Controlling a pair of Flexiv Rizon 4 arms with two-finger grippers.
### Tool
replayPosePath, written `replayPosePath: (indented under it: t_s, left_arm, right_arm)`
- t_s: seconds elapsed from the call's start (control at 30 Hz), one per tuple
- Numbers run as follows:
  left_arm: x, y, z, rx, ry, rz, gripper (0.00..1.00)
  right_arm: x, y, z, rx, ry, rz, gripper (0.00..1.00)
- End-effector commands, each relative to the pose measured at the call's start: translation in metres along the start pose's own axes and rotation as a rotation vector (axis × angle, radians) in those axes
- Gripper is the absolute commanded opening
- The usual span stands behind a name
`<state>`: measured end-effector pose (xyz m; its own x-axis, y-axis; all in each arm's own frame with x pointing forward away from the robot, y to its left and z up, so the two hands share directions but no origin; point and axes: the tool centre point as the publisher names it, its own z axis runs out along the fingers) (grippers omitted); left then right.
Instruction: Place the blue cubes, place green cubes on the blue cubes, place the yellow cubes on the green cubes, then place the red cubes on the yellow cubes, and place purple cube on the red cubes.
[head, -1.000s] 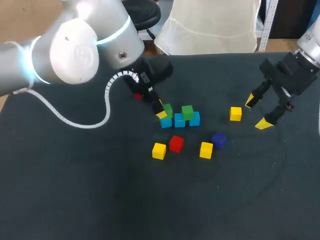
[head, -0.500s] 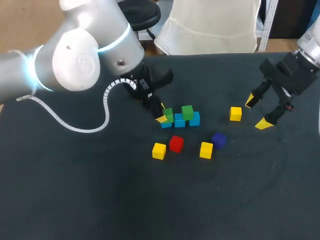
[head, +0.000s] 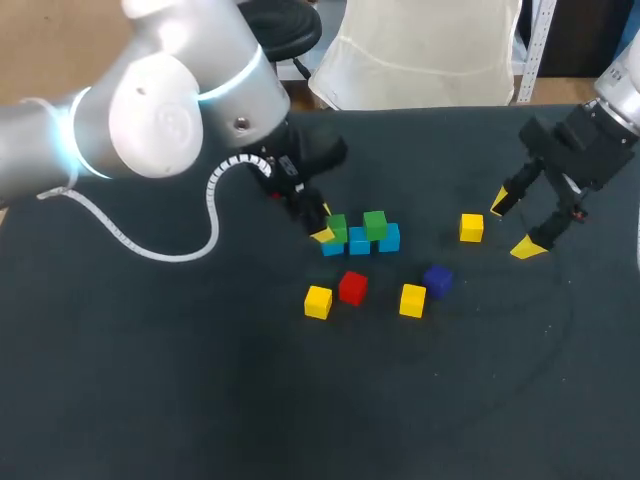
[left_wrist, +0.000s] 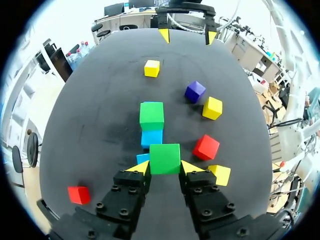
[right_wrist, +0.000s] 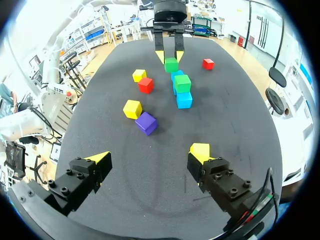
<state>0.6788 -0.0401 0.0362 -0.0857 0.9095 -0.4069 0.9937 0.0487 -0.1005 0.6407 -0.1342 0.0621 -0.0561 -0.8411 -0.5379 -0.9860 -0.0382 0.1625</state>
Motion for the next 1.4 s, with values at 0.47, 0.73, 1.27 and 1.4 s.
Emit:
replayPosePath:
  t_s: [0.47, 0.73, 1.27, 1.4]
  left_arm:
    - [-0.006, 0.016, 0.011, 0.020, 0.011, 0.023, 0.00]
    - [-0.006, 0.019, 0.013, 0.023, 0.004, 0.027, 0.00]
    - [-0.005, 0.020, 0.015, 0.031, 0.017, 0.038, 0.00]
    - [-0.004, 0.021, 0.015, 0.032, 0.017, 0.038, 0.00]
  right_arm:
    - [0.000, -0.001, 0.000, -0.002, -0.002, -0.001, 1.00]
    - [0.000, -0.001, 0.000, -0.002, -0.002, -0.001, 1.00]
    - [0.000, -0.001, 0.000, -0.002, -0.002, -0.001, 1.00]
    - [0.000, -0.001, 0.000, -0.002, -0.002, -0.001, 1.00]
